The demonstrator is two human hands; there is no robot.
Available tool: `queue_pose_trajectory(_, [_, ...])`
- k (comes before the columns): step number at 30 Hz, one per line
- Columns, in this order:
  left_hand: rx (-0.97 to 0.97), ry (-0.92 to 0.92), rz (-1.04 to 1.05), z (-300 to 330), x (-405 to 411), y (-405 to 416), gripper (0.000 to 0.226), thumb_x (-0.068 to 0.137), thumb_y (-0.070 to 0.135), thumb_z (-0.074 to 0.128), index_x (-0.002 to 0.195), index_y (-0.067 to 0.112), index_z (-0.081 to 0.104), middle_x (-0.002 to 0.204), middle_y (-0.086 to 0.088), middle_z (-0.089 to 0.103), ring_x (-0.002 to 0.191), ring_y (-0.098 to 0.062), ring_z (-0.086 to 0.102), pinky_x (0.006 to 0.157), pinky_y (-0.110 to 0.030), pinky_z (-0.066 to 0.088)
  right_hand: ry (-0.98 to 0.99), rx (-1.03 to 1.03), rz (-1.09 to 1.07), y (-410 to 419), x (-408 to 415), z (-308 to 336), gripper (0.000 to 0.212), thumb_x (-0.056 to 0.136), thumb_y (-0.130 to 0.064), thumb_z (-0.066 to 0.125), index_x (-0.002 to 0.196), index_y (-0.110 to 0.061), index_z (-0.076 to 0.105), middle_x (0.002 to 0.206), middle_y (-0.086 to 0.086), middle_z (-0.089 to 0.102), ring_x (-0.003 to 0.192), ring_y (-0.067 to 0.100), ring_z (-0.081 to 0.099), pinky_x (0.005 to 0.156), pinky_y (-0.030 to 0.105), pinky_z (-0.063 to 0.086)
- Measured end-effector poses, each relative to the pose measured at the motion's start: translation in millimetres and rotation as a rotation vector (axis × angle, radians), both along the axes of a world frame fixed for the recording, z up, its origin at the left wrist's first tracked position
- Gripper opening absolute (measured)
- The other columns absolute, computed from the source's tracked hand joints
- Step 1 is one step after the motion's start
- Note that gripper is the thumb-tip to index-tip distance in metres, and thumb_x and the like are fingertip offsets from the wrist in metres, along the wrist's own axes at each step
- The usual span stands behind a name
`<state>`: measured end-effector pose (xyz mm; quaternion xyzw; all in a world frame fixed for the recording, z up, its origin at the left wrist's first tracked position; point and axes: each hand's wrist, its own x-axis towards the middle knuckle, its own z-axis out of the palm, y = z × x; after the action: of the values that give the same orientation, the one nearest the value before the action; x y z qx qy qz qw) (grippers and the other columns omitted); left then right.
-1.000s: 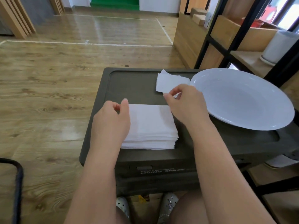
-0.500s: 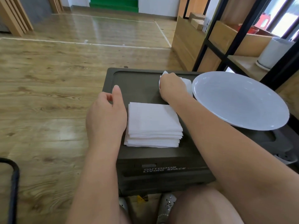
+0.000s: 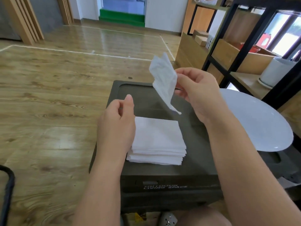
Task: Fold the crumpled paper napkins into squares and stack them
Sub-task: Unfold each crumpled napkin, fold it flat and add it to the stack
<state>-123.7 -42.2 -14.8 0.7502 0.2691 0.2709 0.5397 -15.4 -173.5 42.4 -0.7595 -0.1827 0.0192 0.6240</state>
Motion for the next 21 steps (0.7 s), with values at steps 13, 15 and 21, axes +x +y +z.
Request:
queue_pose_trajectory(13, [-0.022,0.011,-0.308,4,5,-17,0.09,0.069,0.056,0.072,0.145,0.04,0.026,0.135,0.022,0.047,0.115,-0.001,0.052,0.093,-0.028,0.048,0.237,0.213,0.241,0,-25,-23,0.01,0.091,-0.011,0.059,0.093,-0.011,0.068,0.083,0.007,0.07,0.069,0.016,0.061,0.069,0.029,0.053])
queue_pose_trajectory(15, [0.057,0.02,-0.33,3,7,-21,0.087,0.071,0.052,0.075,0.144,0.043,0.028,0.13,0.025,0.052,0.111,0.003,0.053,0.087,-0.021,0.048,0.229,0.171,0.275,3,-27,-24,0.011,0.092,-0.01,0.058,0.096,-0.01,0.068,0.084,0.008,0.071,0.066,0.013,0.063,0.067,0.029,0.052])
queue_pose_trajectory(21, [0.225,0.009,-0.292,-5,11,-18,0.051,0.094,0.038,0.054,0.141,0.046,0.038,0.102,0.019,0.066,0.08,0.004,0.06,0.062,-0.009,0.046,0.382,0.298,0.273,6,-24,-26,0.014,0.097,-0.015,0.049,0.093,-0.011,0.062,0.093,0.011,0.073,0.089,0.027,0.07,0.083,0.041,0.055])
